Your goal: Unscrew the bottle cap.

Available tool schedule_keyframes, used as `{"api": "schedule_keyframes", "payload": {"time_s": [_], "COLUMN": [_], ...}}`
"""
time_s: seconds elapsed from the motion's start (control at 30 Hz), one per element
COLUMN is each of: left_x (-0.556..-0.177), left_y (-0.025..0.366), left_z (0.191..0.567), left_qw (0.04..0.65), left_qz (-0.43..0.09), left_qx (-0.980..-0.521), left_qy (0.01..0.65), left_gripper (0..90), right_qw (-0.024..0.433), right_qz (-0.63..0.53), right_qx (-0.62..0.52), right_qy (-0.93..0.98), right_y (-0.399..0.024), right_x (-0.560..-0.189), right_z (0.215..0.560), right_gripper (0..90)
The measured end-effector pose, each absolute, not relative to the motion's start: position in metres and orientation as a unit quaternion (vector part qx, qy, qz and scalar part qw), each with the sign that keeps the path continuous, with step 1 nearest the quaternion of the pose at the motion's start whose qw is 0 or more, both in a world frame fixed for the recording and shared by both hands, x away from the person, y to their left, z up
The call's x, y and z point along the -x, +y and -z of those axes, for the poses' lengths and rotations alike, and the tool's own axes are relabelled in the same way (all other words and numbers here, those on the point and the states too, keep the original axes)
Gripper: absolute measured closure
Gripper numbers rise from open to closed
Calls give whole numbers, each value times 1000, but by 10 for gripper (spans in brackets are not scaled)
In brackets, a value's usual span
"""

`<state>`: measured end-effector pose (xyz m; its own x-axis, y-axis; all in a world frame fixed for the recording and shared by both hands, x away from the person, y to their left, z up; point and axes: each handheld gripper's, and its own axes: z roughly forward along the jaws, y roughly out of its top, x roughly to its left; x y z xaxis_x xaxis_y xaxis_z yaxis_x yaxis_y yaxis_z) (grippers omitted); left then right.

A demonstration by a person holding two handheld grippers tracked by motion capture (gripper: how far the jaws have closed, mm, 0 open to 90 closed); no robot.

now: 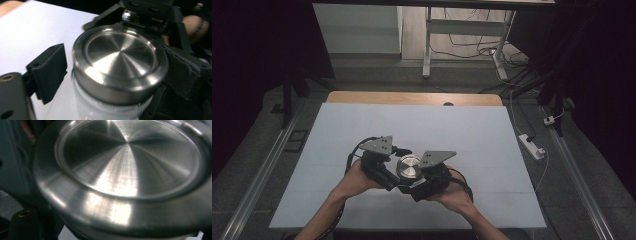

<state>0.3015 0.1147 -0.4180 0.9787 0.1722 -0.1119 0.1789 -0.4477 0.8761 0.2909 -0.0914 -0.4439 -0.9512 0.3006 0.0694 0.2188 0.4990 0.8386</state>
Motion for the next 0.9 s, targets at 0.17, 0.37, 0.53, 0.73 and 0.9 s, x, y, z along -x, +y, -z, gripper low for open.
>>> {"api": "schedule_keyframes", "payload": {"time_s": [0.17,0.37,0.53,0.73,0.9], "left_x": [-298,-294,-291,-291,-291], "left_y": [113,101,96,103,112], "left_z": [420,422,418,414,409], "left_qw": [515,504,509,517,527], "left_qz": [-9,-69,-102,-98,-91], "left_qx": [-853,-848,-833,-826,-821], "left_qy": [89,149,191,201,198], "left_gripper": [183,189,189,189,189], "right_qw": [41,56,58,55,62], "right_qz": [-473,-468,-466,-472,-475], "right_qx": [-146,-192,-224,-227,-224], "right_qy": [868,861,854,850,849], "right_y": [-87,-90,-92,-92,-96], "right_x": [-287,-295,-299,-299,-300], "right_z": [446,451,456,455,454], "right_gripper": [148,148,148,148,148]}}
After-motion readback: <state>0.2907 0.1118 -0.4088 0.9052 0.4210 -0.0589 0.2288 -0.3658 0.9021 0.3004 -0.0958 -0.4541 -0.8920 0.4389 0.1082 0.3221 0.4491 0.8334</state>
